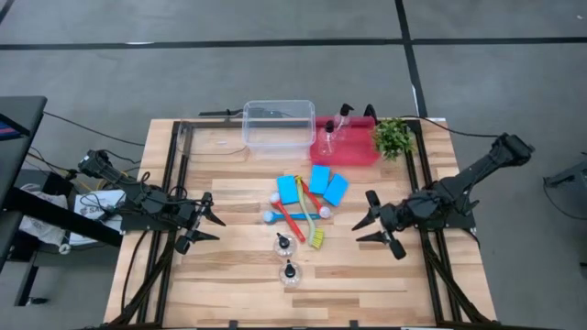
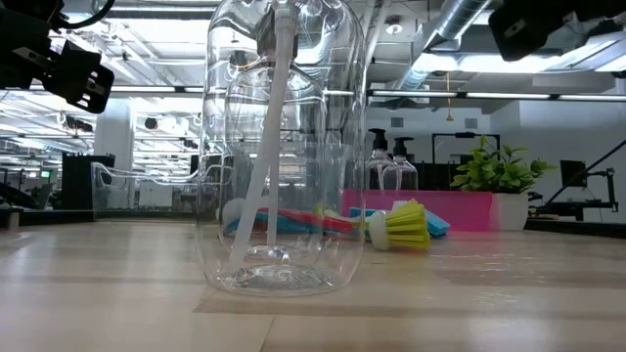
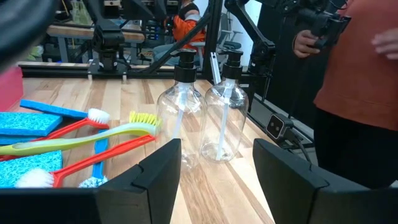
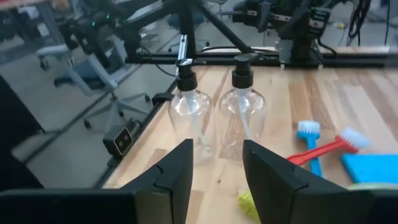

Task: Pick & Place Kitchen Sink Supplies
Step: Put the transparent bottle into the red bin

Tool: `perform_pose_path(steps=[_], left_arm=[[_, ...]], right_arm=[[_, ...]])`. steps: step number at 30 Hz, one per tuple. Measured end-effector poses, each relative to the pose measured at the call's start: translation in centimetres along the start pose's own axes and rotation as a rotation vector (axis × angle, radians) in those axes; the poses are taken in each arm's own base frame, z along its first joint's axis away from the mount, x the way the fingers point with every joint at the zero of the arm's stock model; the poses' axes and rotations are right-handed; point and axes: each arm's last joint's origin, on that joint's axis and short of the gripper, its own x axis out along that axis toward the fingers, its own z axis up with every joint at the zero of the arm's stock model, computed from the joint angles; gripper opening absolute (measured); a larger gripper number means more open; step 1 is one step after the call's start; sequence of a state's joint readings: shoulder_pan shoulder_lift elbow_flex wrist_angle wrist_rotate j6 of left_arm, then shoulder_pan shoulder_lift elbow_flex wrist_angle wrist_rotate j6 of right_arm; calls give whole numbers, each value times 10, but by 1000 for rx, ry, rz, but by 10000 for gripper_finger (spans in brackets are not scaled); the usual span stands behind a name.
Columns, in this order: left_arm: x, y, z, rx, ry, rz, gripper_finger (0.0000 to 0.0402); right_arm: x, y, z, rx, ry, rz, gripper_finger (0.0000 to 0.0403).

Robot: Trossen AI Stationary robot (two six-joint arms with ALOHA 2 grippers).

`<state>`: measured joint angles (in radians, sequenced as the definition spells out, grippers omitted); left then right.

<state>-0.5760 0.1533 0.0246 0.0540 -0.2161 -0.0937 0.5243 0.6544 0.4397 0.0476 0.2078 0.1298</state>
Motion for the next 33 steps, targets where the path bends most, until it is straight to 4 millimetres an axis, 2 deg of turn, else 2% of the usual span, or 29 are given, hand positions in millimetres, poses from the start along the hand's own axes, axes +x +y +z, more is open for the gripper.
perform_pose_path(steps=[11,15,20,26,33], left_arm=[[0,0,0,0,0,0,202],[0,0,0,0,0,-1,202],[0,0,0,0,0,0,202],[0,0,0,0,0,0,202],[0,0,0,0,0,0,202]], right_arm=[[6,-3,-3,-26,23,-28,129],[11,-6,-6,24,45,-101,129],[22,-10,-11,13,72,-141,129],[41,-13,-10,-43,20,-157,129],[53,-16,-9,-92,-22,-168,129]])
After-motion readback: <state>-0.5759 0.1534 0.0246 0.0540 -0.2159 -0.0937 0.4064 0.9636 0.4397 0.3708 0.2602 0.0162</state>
